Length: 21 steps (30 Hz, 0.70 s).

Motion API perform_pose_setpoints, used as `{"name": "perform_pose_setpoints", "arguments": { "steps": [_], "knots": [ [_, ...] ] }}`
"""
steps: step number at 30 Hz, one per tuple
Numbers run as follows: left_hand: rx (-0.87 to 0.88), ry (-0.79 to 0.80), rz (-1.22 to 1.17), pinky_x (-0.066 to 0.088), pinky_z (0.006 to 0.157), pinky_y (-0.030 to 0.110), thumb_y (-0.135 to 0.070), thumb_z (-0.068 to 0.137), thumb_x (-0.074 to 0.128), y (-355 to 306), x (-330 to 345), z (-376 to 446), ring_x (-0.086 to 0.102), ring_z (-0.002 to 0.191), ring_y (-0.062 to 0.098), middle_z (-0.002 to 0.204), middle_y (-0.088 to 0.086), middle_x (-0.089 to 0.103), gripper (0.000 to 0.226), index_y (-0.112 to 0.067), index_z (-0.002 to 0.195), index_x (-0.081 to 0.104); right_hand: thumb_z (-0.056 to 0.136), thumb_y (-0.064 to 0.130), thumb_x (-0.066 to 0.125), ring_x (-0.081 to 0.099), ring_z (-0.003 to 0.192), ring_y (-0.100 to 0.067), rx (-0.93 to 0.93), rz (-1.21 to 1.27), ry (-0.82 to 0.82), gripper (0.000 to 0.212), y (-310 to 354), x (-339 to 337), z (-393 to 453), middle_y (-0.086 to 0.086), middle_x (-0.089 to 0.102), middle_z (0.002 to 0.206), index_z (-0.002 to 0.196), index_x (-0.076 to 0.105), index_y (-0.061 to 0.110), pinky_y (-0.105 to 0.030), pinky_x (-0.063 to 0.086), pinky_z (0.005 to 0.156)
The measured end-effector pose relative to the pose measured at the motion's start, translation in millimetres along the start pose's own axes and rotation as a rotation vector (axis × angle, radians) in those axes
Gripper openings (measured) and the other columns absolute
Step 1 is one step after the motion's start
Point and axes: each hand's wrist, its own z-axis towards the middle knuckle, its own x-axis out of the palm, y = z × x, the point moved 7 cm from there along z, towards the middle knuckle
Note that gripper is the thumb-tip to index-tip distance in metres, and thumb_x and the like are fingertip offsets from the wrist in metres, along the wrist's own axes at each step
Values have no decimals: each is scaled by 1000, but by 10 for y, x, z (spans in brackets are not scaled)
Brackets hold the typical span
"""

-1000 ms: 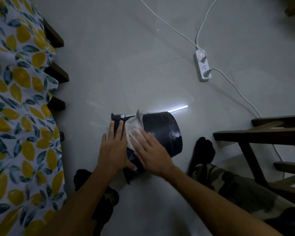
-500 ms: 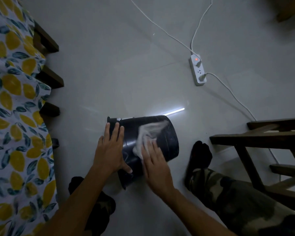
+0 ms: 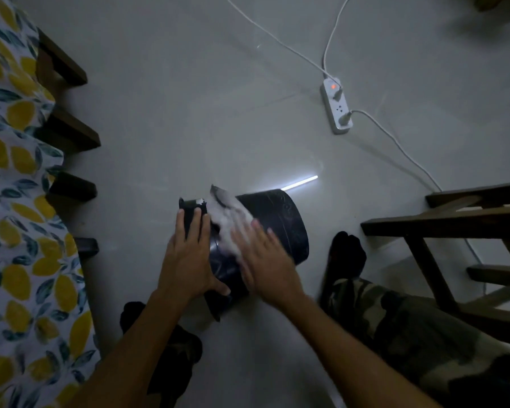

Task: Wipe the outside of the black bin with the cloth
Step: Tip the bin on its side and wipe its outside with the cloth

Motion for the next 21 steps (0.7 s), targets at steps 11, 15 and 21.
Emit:
{"name": "perform_pose_setpoints", "arguments": {
  "steps": [11,15,21],
  "knots": [
    [90,-7,112,3,121,61,-96,35,58,-32,53,74,-9,151,41,165,20,6,156,-11,158,13,99,28,46,16,155,-28,-95,70,45,68,374,122,-262,-11,21,167,161,20,18,-45,19,125],
    [19,-11,2,11,121,54,-84,35,77,-38,13,39,-21,148,40,166,14,-11,165,-7,157,-3,101,19,42,23,153,-25,488,120,-173,57,-458,-30,-101,-10,30,164,157,31,15,-45,24,124],
    [4,-9,26,7,123,55,-91,33,68,-10,86,51,-25,147,41,163,13,-23,167,-13,156,-12,98,19,42,26,152,-33,102,41,2,65,192,141,-114,-17,18,167,159,23,9,-48,30,122]
  ]
}}
